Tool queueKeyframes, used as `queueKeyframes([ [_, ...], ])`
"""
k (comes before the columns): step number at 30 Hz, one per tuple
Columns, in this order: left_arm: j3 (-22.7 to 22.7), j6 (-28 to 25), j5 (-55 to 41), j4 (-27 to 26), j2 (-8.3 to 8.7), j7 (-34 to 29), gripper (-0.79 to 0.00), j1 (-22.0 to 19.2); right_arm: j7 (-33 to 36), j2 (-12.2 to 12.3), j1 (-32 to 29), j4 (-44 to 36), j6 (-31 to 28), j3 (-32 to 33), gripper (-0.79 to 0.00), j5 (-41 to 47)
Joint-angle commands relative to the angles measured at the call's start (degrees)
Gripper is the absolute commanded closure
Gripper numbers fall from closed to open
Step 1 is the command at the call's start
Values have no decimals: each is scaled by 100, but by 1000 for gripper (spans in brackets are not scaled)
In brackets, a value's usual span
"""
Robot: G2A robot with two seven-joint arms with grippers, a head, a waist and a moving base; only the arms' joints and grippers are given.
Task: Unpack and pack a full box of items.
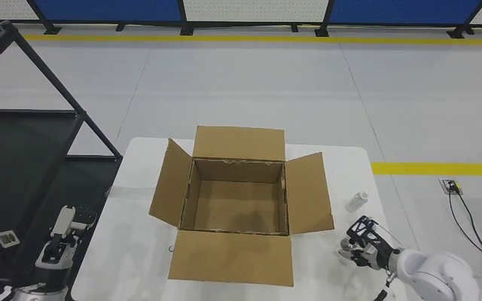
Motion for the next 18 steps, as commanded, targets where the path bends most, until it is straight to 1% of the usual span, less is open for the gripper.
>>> queueKeyframes([
  [1, 0, 0, 0, 0, 0, 0, -785, 0, 2, 4, 49, 56, 5, -37, -563, 14],
  [2, 0, 0, 0, 0, 0, 0, -785, 0, 0, 6, 78, 85, 5, -60, -545, 16],
  [3, 0, 0, 0, 0, 0, 0, -785, 0, 7, 9, 105, 115, 4, -81, -496, 16],
  [4, 0, 0, 0, 0, 0, 0, -785, 0, 6, 12, 128, 137, 5, -98, -413, 19],
  [7, 0, 0, 0, 0, 0, 0, -785, 0, 13, 21, 176, 194, 32, -136, -326, 21],
  [9, 0, 0, 0, 0, 0, 0, -785, 0, 23, 27, 204, 209, 121, -148, -286, -23],
  [11, 0, 0, 0, 0, 0, 0, -785, 0, 7, 31, 213, 203, 172, -172, -194, -46],
  [14, 0, 0, 0, 0, 0, 0, -785, 0, -58, 48, 177, 117, 148, -125, -28, -22],
  [15, 0, 0, 0, 0, 0, 0, -785, 0, -98, 58, 136, 54, 94, -84, 0, 1],
  [18, 0, 0, 0, 0, 0, 0, -785, 0, -274, 90, -79, -280, 107, 145, 0, 20],
])
